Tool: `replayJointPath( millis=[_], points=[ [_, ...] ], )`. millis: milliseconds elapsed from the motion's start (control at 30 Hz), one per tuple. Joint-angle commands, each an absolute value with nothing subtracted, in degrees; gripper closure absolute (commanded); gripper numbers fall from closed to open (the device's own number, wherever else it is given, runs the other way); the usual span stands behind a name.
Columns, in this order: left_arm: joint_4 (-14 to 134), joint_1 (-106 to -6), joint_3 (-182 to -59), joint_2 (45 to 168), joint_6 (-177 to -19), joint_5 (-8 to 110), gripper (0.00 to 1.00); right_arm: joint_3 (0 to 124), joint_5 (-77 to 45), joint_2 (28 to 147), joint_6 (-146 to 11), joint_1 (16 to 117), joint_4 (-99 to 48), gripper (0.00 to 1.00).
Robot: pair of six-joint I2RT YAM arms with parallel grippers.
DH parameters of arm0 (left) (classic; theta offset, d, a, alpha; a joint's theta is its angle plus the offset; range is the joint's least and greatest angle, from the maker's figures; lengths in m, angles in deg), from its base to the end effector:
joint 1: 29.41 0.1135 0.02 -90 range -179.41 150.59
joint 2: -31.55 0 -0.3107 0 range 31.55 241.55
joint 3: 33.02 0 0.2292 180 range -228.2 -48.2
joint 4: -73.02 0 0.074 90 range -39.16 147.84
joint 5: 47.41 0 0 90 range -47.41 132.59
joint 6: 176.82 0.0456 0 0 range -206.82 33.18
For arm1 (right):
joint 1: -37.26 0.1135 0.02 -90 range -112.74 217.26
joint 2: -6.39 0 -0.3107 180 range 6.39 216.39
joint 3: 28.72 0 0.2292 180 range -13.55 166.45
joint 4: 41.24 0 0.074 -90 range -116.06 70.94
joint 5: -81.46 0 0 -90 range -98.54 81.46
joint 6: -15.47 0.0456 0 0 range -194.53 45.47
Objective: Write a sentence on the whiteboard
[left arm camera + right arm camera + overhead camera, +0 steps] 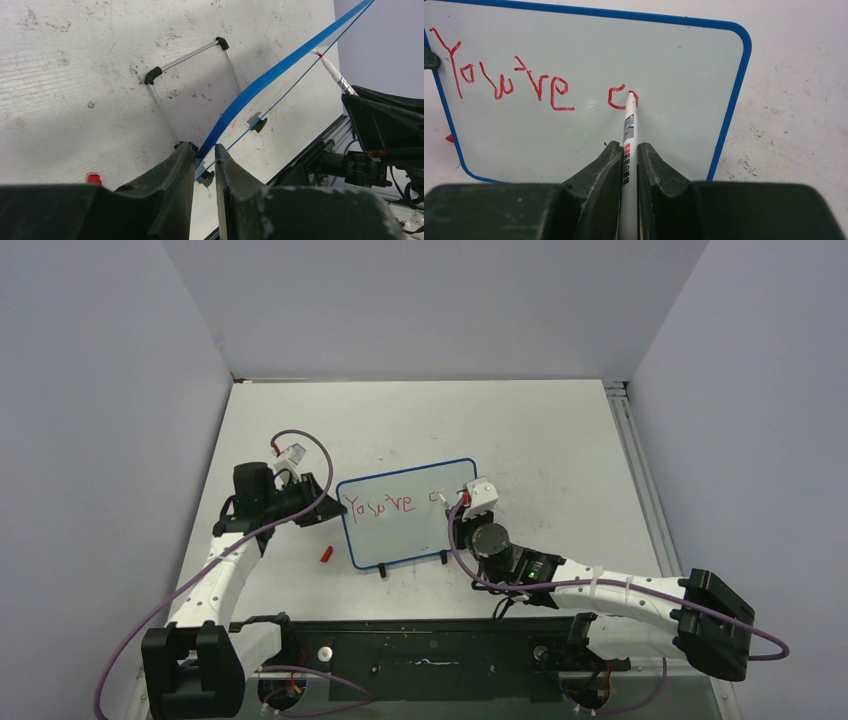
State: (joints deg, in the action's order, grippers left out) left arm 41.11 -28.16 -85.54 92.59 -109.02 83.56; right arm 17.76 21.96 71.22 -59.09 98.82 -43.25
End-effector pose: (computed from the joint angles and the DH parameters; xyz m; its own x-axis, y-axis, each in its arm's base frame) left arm 0.1794 -0.0260 0.2811 -0.7826 -0.3024 -0.5441 0.2018 0.7037 -0.6813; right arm 0.1223 0.1773 0.2907 -0.2691 -0.0152 -0.9630 -0.4711 0.8742 0.1178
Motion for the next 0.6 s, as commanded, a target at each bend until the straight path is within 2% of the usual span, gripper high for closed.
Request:
replayJointPath(
  millis=[0, 567],
  points=[
    [42.2, -28.4, -87.6, 92.7, -108.4, 84.8, 0.80, 18.4, 21.4, 71.0, -58.2, 98.5, -44.2, 0.95],
    [42.2, -28.4, -87.6, 92.7, -108.4, 84.9, 0.80, 15.4, 22.0, 68.9, -54.8, 99.4, -41.5, 0.95]
  ],
)
